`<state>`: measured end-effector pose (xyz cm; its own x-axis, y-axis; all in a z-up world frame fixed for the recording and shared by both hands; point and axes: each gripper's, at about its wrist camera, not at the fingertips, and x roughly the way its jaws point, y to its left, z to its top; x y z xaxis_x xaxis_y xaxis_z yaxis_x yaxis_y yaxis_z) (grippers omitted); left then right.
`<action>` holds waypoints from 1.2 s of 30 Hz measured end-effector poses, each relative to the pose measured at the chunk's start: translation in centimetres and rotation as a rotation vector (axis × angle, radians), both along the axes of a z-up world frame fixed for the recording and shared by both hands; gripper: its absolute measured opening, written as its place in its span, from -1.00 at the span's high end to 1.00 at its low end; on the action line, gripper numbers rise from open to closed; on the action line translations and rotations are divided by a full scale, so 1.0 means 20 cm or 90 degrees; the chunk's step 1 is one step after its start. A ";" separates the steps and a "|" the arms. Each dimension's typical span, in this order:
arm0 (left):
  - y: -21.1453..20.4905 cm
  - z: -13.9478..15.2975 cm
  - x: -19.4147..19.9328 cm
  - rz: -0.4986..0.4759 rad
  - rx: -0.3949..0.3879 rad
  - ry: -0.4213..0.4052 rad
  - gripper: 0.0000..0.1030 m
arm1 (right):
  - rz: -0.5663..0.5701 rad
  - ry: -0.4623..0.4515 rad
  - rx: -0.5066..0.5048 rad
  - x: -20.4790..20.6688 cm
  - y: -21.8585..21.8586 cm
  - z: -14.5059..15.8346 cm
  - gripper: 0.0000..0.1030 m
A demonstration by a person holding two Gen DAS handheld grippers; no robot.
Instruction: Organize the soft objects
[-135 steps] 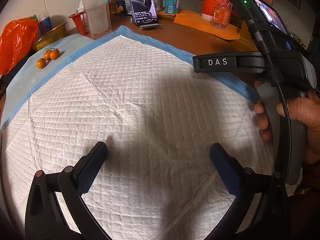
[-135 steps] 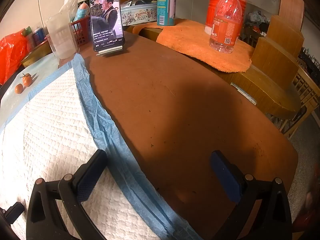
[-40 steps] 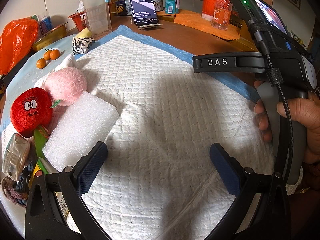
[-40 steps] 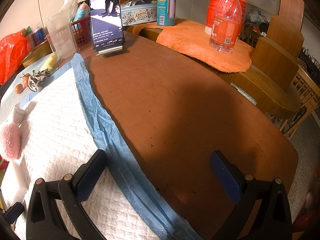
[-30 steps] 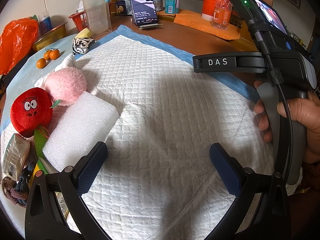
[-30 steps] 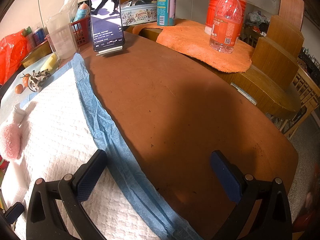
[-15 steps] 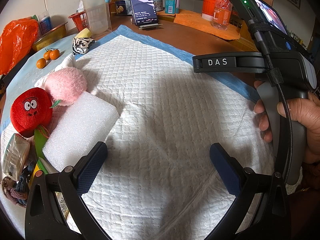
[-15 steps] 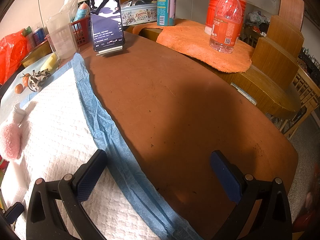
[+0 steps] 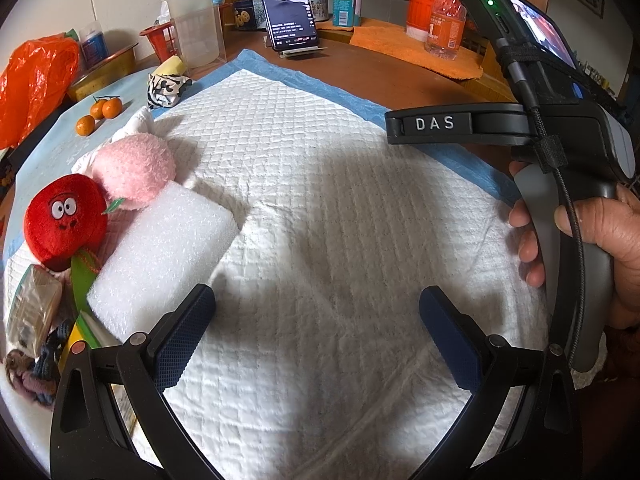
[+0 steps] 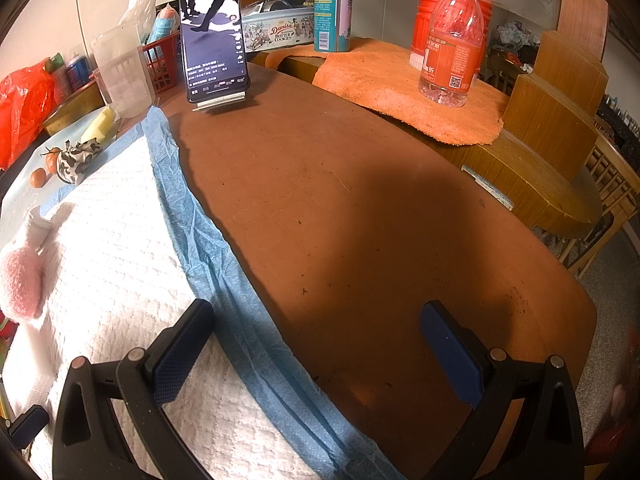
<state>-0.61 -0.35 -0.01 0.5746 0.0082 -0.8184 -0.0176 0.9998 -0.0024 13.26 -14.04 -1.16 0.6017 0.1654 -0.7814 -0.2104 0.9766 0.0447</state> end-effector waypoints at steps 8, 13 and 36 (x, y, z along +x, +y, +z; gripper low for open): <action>0.16 0.39 -0.34 0.094 -0.031 -0.117 -1.00 | 0.025 -0.005 0.055 -0.01 -0.04 0.04 -1.00; 0.40 0.64 -0.71 0.255 0.004 -0.198 -1.00 | 0.087 -0.100 0.084 -0.12 -0.01 0.29 -1.00; 0.45 0.19 -1.02 0.320 0.089 -0.082 -0.99 | 0.518 0.020 0.158 -0.30 0.58 0.22 -1.00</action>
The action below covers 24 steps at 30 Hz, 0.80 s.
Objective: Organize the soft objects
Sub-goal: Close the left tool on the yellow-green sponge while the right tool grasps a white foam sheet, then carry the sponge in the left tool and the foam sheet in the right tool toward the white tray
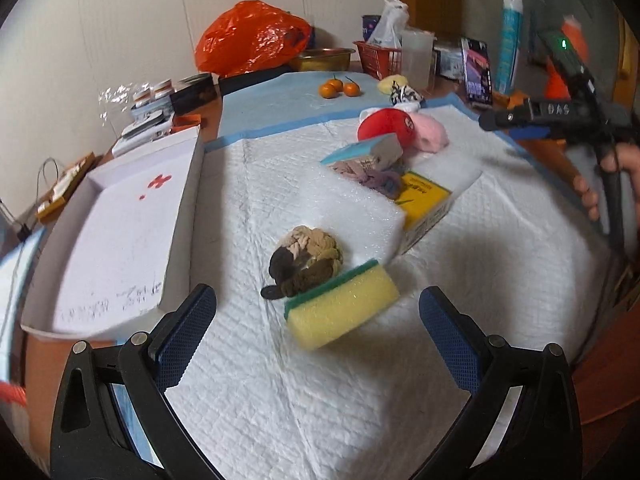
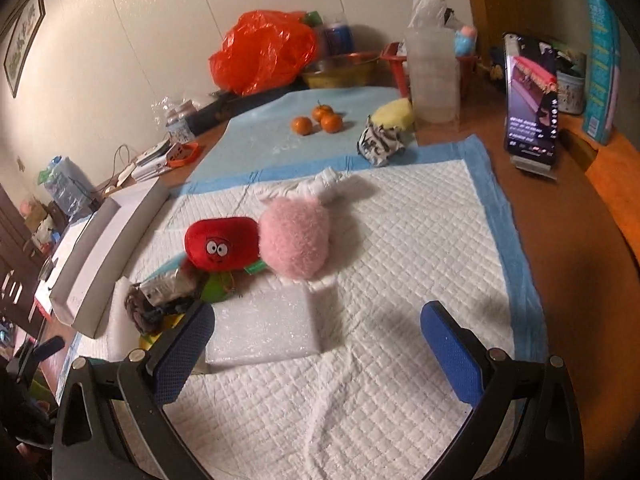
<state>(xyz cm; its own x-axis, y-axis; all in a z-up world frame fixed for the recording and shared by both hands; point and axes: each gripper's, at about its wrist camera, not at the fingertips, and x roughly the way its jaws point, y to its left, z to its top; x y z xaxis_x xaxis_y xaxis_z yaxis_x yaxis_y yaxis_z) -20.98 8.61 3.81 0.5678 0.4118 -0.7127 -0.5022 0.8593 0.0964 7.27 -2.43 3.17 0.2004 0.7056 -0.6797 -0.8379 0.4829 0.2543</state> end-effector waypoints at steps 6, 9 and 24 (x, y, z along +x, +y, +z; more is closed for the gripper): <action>0.04 -0.07 0.10 -0.022 -0.040 0.026 -0.36 | 0.058 -0.018 0.021 -0.09 -0.01 0.07 -1.00; 0.04 -0.09 0.10 -0.031 -0.060 0.026 -0.15 | 0.111 -0.045 0.044 -0.21 0.01 0.12 -1.00; 0.16 -0.05 -0.16 0.033 -0.119 -0.033 -0.04 | 0.348 -0.083 -0.063 -0.78 0.44 -0.03 0.14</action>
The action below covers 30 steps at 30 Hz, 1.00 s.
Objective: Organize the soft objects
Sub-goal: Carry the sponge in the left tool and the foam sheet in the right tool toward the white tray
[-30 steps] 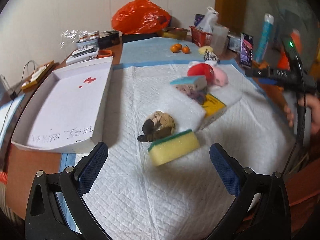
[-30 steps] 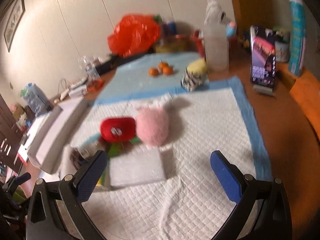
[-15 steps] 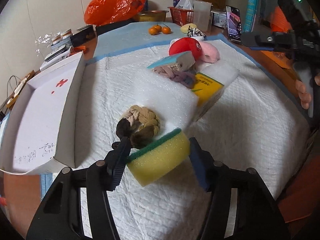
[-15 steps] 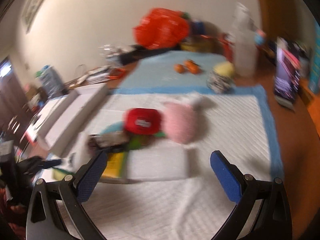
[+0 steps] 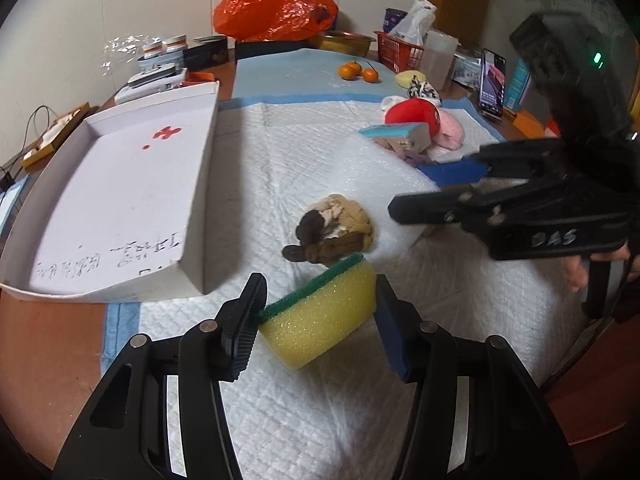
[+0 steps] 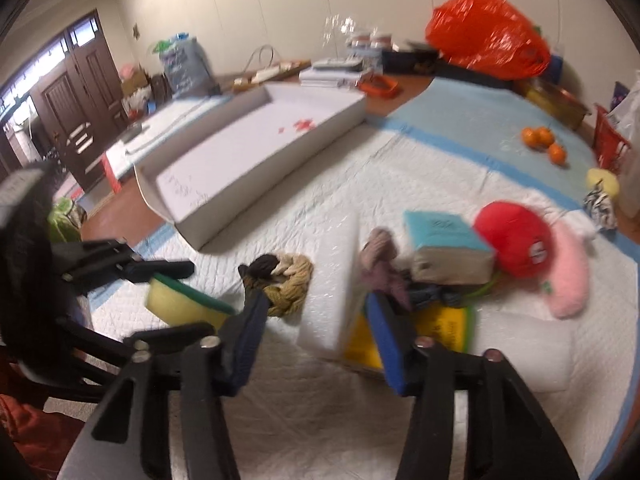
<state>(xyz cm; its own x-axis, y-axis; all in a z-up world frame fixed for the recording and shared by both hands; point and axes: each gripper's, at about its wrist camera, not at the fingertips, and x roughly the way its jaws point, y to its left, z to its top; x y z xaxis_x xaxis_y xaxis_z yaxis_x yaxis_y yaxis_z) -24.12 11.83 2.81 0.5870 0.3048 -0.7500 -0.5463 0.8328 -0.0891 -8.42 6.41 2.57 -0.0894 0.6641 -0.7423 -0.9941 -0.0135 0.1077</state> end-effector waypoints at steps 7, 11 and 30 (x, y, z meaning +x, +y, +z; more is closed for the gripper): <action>0.06 0.07 -0.08 0.029 -0.008 -0.029 -0.04 | 0.003 -0.013 -0.004 -0.02 0.00 -0.02 0.64; 0.09 0.21 -0.09 0.044 0.013 -0.060 -0.04 | 0.002 -0.009 0.054 -0.02 -0.07 0.11 0.64; 0.40 1.08 -0.34 0.205 0.147 -0.263 -0.04 | -0.067 0.089 0.397 0.04 -0.12 1.09 0.64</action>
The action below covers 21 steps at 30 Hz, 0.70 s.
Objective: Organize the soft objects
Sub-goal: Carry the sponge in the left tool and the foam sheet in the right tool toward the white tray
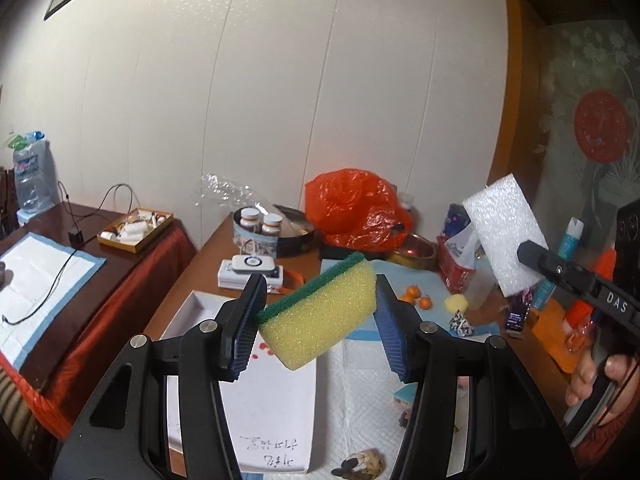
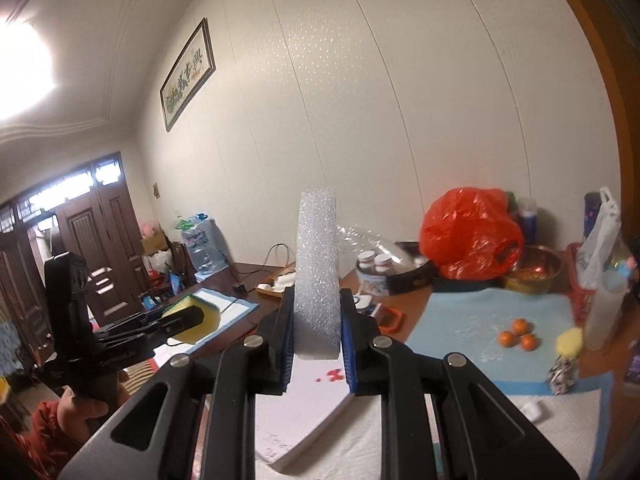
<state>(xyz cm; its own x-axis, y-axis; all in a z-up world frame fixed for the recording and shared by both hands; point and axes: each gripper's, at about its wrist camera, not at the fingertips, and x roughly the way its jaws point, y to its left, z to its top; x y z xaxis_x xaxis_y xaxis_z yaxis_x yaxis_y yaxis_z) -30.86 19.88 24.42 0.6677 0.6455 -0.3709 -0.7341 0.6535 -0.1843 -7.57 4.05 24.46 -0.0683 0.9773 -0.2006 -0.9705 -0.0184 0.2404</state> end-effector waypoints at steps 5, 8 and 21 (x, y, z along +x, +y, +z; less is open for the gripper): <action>0.05 -0.08 -0.02 0.009 -0.032 0.017 -0.04 | 0.015 0.032 -0.037 0.01 0.10 -0.08 0.64; 0.07 -0.11 -0.02 0.013 -0.039 0.023 -0.04 | 0.016 0.042 -0.042 0.01 0.12 -0.10 0.64; 0.14 -0.14 -0.08 0.015 -0.050 0.022 -0.04 | 0.017 0.047 -0.054 -0.06 0.20 -0.16 0.64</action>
<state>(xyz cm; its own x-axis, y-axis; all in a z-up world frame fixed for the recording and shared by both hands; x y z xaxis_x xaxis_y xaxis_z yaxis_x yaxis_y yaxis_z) -32.41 22.76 21.70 0.6387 0.6292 -0.4429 -0.7560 0.6204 -0.2089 -8.81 8.09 21.22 -0.1120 0.9545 -0.2764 -0.9494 -0.0207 0.3133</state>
